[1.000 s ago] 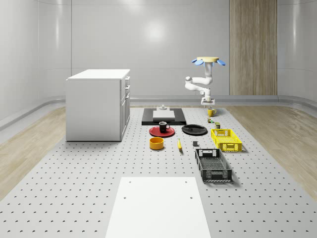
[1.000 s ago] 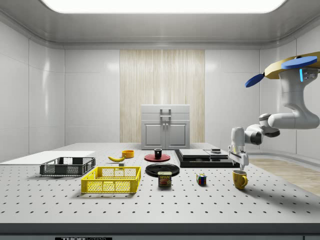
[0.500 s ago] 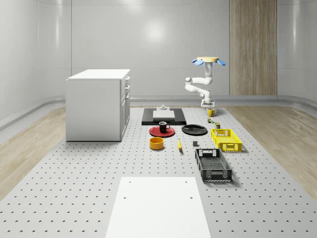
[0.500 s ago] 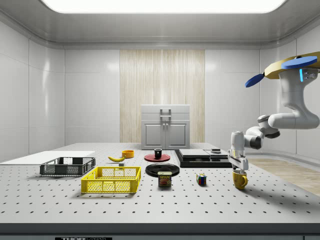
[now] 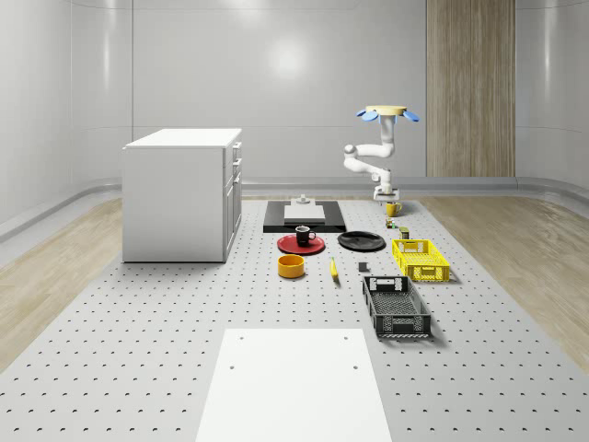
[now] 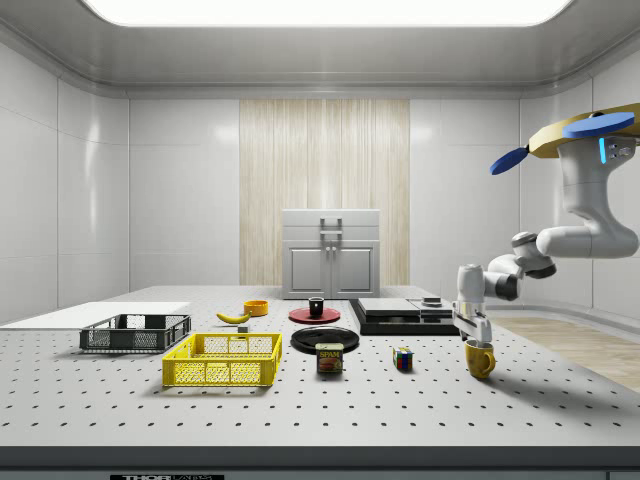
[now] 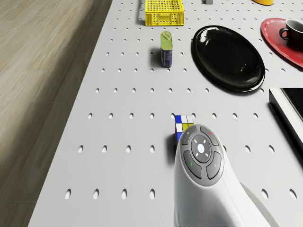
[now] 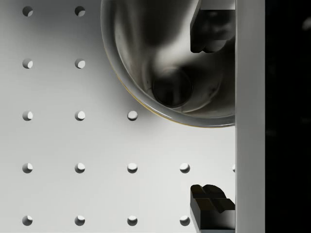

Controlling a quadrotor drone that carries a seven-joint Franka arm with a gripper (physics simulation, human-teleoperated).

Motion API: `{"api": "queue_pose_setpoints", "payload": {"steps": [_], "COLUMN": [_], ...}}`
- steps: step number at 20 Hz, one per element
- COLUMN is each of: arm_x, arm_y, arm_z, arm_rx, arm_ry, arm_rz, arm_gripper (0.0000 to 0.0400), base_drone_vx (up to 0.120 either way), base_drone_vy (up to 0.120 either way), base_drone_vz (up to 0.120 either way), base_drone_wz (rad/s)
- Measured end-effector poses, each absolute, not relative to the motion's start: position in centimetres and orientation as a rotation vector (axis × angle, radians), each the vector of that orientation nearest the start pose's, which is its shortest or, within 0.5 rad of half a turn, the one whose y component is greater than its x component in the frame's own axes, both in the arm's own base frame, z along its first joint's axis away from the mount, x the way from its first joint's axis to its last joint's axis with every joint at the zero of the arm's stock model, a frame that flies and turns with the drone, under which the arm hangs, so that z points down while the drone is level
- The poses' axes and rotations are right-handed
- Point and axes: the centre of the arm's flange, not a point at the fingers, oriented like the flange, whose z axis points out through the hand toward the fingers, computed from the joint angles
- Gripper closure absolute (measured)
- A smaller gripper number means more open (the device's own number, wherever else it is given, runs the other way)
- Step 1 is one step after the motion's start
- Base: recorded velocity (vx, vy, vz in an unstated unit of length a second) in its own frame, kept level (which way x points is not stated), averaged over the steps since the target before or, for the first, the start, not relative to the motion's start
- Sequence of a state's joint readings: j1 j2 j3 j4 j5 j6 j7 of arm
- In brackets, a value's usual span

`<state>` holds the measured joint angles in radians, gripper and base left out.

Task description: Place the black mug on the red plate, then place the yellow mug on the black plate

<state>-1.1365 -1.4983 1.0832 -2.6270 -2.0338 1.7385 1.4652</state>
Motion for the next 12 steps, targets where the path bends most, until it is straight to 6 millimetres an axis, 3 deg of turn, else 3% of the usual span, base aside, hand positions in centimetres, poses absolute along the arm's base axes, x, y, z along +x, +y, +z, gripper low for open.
{"api": "queue_pose_setpoints", "payload": {"steps": [2,5,12], "arm_x": [33.96,34.02,34.06], "arm_y": [8.18,8.19,8.19], "arm_z": [60.23,60.26,59.88], "arm_rx": [0.001,0.001,0.001], "arm_ry": [-0.002,-0.002,-0.002], "arm_rz": [0.786,0.786,0.786], "arm_gripper": [0.0153,0.0225,0.0279], "base_drone_vx": [0.0,0.0,0.0], "base_drone_vy": [0.0,0.0,0.0], "base_drone_vz": [0.0,0.0,0.0], "base_drone_wz": [0.0,0.0,0.0]}}
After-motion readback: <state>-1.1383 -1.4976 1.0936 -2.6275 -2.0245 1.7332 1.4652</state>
